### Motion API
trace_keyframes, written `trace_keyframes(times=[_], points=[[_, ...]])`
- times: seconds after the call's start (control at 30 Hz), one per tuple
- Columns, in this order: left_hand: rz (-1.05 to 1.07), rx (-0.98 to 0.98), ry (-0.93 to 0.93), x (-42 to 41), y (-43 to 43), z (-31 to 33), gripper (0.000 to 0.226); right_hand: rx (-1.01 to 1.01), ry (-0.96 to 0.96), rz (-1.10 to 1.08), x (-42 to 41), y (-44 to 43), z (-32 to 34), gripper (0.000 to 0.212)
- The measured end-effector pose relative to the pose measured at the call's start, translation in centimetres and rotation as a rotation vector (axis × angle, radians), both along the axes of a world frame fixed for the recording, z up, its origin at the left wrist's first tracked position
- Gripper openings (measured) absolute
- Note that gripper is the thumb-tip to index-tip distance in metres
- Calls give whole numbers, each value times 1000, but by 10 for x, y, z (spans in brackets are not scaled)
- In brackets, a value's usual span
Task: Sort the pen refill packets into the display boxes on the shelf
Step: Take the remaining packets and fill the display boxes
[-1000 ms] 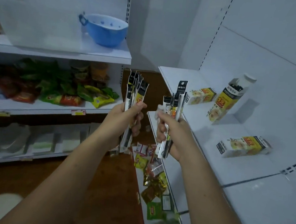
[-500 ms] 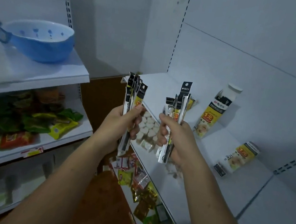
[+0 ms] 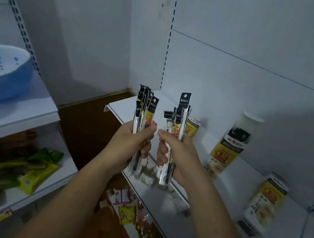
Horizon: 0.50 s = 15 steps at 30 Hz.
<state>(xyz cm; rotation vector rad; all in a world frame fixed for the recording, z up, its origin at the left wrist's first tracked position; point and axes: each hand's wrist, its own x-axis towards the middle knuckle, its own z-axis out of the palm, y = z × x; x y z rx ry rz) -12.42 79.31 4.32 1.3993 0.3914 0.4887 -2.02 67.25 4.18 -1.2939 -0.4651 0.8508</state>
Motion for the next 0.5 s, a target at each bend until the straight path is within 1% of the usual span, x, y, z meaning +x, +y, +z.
trace_keyframes(times=[0.07,0.13,0.33,0.4,0.5], points=[[-28,-22,1,10,8,-4,18,-13,-28,-30,3,4,-1,24],[-77,-21,-7,20,17,-8,16,-24,-64,-79,6,7,-2,24],[-288,-54,-33,46,31,-13,25,-55,-88,-277,0,6,-1,20],[-351,-56,-37,53,27,-13,28,-68,-102,-365,-5,0,1,20],[-450,-109,-58,60,15,-12,30,-62,-112,-465,-13,-14,4,18]])
